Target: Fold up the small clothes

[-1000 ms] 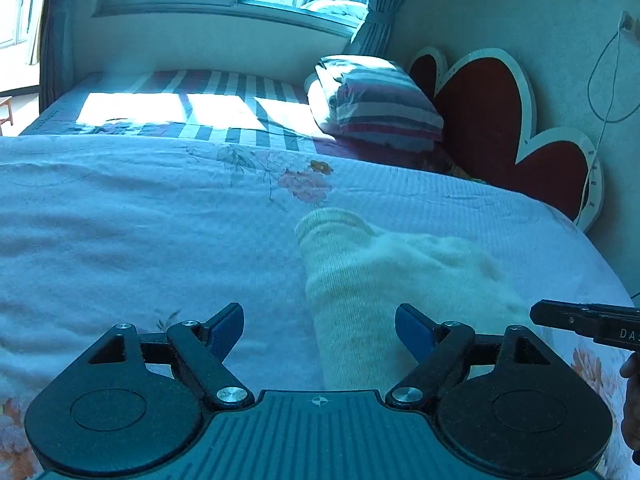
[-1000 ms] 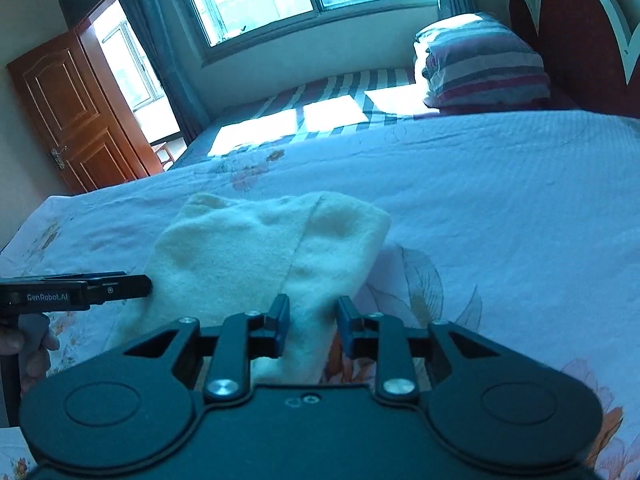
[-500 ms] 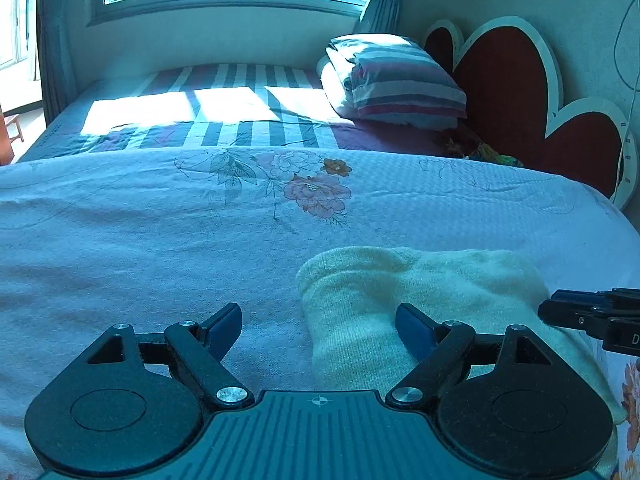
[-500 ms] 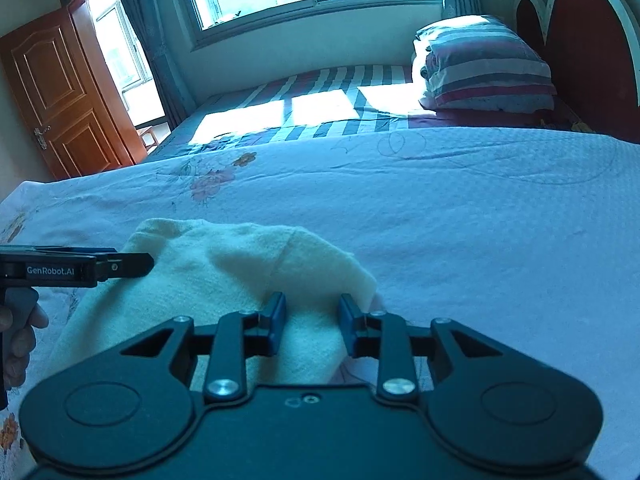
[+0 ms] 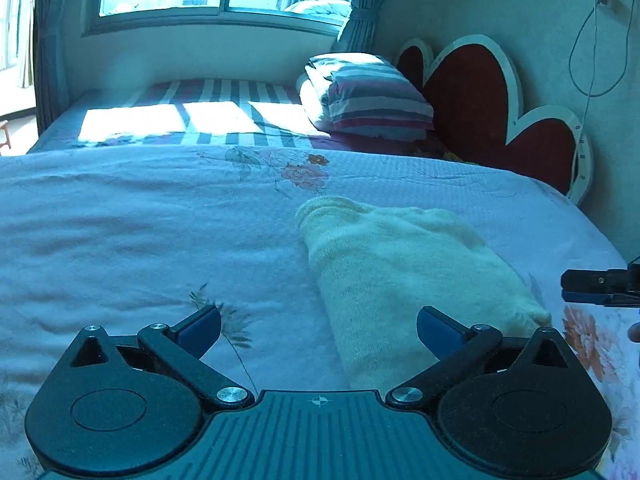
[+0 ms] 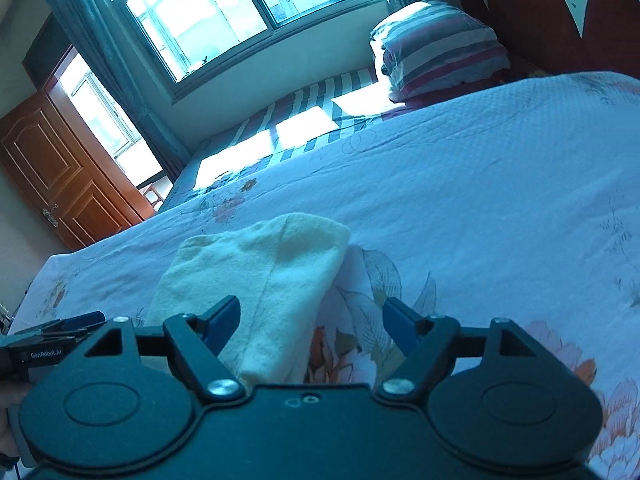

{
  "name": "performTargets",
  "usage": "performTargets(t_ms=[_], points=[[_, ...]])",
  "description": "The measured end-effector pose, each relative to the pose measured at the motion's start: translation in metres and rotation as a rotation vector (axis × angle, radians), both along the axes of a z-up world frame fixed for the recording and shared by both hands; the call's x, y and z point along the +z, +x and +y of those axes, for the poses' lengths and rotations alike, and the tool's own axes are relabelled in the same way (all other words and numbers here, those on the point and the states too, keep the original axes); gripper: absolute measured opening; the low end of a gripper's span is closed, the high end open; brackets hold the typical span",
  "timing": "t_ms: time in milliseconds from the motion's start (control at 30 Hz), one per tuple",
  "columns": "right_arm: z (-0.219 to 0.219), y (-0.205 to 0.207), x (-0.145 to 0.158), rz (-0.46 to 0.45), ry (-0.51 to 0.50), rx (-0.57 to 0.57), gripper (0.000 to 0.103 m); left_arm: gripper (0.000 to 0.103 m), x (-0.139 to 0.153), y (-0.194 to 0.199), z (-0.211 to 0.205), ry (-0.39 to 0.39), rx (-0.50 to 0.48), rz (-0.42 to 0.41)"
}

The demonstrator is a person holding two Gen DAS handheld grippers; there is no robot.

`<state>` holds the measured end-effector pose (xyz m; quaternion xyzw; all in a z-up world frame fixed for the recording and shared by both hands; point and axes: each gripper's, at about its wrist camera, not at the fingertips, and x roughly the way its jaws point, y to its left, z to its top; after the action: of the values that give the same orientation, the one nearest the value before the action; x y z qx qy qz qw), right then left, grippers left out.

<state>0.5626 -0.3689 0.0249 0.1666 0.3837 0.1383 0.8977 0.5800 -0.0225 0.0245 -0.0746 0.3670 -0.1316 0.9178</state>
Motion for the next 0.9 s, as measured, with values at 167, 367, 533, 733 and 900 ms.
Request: performTargets(t_ms=[167,367,533,733,900], points=[[-0.012,-0.023,-0.013,0.062,0.159,0.000,0.079,0.102,-0.021,-0.009,0.030,-0.272,-0.080,0.109],[-0.003,-0.032,-0.030,0.086,0.242,0.009,0.077,0.089,-0.036,-0.007,0.028,-0.326,-0.133,0.151],[0.002,-0.026,-0.041,0.109,0.254,0.047,0.071,0.089,-0.054,0.002,0.025,-0.377,-0.136,0.215],[-0.004,-0.003,-0.055,0.154,0.292,0.100,0.059,0.080,-0.070,0.024,0.024,-0.479,-0.165,0.274],[-0.005,0.012,-0.068,0.189,0.345,0.179,0.059,0.074,-0.083,0.047,0.026,-0.575,-0.187,0.300]])
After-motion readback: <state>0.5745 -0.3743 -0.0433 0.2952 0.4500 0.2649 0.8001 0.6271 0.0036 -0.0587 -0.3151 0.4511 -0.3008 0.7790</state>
